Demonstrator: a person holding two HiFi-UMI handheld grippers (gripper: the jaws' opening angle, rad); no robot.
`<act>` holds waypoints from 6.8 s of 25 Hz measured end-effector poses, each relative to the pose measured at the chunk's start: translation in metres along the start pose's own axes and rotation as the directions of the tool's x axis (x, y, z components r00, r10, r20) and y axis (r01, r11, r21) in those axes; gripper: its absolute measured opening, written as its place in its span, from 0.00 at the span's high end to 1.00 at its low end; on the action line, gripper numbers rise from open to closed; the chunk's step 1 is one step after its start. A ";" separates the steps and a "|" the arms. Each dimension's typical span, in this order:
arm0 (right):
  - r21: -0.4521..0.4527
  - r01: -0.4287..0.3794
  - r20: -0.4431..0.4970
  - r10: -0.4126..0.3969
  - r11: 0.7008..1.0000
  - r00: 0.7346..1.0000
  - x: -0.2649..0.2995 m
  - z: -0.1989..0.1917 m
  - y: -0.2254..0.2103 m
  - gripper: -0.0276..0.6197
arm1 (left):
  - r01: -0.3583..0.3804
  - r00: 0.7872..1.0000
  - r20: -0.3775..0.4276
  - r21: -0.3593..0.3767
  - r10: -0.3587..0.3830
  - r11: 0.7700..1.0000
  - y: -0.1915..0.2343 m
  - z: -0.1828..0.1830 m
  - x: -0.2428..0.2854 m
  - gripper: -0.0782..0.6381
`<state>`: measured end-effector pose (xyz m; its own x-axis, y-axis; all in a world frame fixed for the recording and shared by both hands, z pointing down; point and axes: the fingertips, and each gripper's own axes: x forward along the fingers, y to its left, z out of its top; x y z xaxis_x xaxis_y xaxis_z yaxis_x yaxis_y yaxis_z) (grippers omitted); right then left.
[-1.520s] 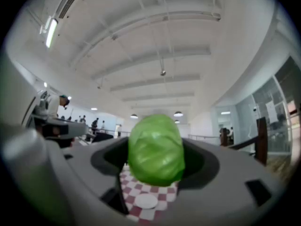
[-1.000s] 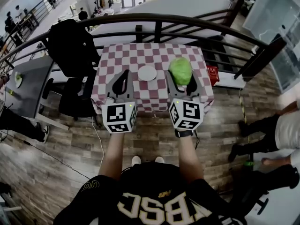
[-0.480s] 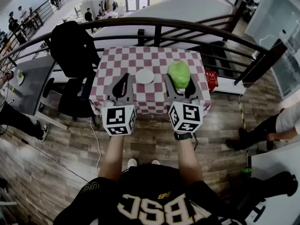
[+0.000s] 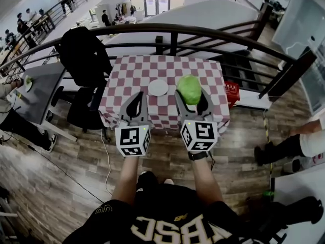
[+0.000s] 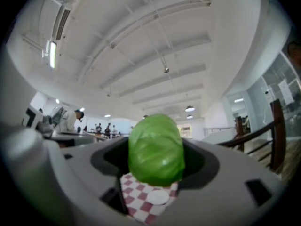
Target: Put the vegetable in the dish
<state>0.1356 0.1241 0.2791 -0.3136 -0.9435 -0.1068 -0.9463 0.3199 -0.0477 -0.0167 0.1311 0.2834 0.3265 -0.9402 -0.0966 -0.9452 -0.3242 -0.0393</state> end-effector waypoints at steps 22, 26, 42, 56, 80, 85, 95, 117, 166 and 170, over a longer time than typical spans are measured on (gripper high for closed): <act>0.014 -0.028 -0.057 0.029 1.000 0.998 0.260 -0.059 0.009 0.45 | 0.123 0.992 0.031 -0.036 -0.122 0.992 0.135 -0.047 0.229 0.87; 0.048 0.014 -0.118 -0.008 0.999 0.993 0.299 -0.090 0.000 0.45 | 0.137 0.990 -0.007 -0.088 -0.138 0.987 0.163 -0.074 0.263 0.87; 0.276 0.133 -0.554 0.045 0.952 0.831 0.294 -0.324 -0.072 0.45 | 0.139 0.942 -0.276 -0.200 -0.192 0.970 0.140 -0.239 0.313 0.87; 0.519 0.184 -0.669 0.263 0.835 0.695 0.288 -0.444 -0.044 0.45 | 0.108 0.907 -0.381 -0.203 -0.180 0.973 0.141 -0.321 0.315 0.87; 0.613 0.251 -0.721 0.400 0.749 0.566 0.307 -0.502 -0.004 0.46 | 0.104 0.884 -0.421 -0.246 -0.204 0.964 0.144 -0.354 0.311 0.87; 0.577 0.263 -0.759 0.388 0.773 0.523 0.304 -0.505 -0.010 0.45 | 0.111 0.873 -0.439 -0.249 -0.215 0.962 0.136 -0.360 0.308 0.87; 0.440 0.258 -0.865 0.329 0.860 0.378 0.285 -0.520 -0.029 0.31 | 0.120 0.867 -0.441 -0.269 -0.233 0.956 0.125 -0.362 0.312 0.87; 0.285 0.004 -0.654 0.191 0.959 0.732 0.324 -0.355 -0.042 0.25 | 0.181 0.908 -0.340 -0.207 -0.245 0.961 0.135 -0.279 0.316 0.87; -0.016 0.110 -0.223 -0.111 0.994 0.968 0.344 -0.160 -0.031 0.93 | 0.202 0.977 -0.064 -0.047 -0.204 0.978 0.152 -0.148 0.312 0.87; -0.016 0.120 -0.226 -0.120 0.993 0.967 0.343 -0.163 -0.034 0.93 | 0.189 0.981 -0.041 -0.043 -0.190 0.981 0.156 -0.145 0.311 0.87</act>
<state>0.0473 -0.2243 0.4058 -0.2070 -0.9700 0.1274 -0.9782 0.2029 -0.0447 -0.0636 -0.2266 0.3917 0.5000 -0.8647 -0.0469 -0.8659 -0.4999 -0.0140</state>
